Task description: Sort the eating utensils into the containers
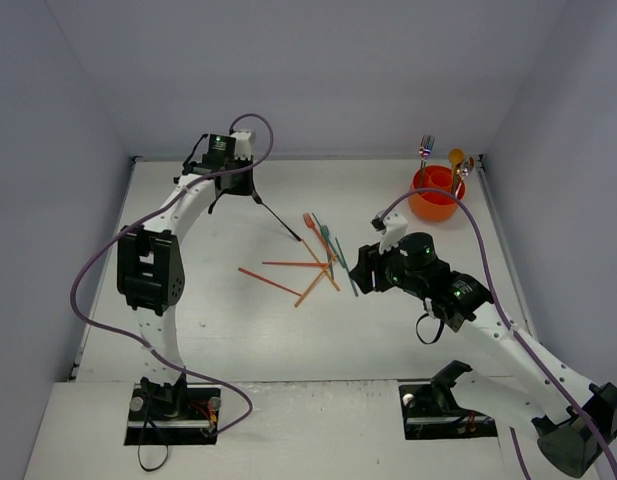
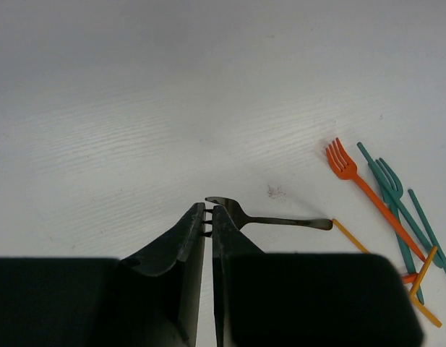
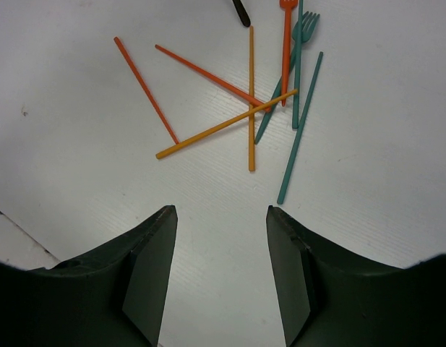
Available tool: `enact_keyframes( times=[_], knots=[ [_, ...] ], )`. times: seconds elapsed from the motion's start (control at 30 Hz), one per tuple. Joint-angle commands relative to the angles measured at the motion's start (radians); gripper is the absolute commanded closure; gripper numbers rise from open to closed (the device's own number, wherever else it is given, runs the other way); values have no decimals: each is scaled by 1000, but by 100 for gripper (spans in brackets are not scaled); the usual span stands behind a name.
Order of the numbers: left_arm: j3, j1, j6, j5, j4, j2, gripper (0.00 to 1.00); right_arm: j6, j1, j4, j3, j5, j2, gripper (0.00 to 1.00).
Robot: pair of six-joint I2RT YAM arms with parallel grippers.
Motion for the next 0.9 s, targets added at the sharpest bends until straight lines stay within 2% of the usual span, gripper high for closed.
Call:
enact_keyframes(
  times=[0.0,0.37,0.57,0.87],
  knots=[
    [73,6,31,-27,26,-81,100,-31,-6,32,93,11,31,50],
    [75,-66,87,-49,2,-318,100,-115,10,33,372,1,253,50],
    [85,-128,68,-43,-61,-380,100,-179,33,36,514,-24,417,50],
    [87,-234,28,3,-131,-440,100,-251,52,45,680,-60,572,49]
  ],
)
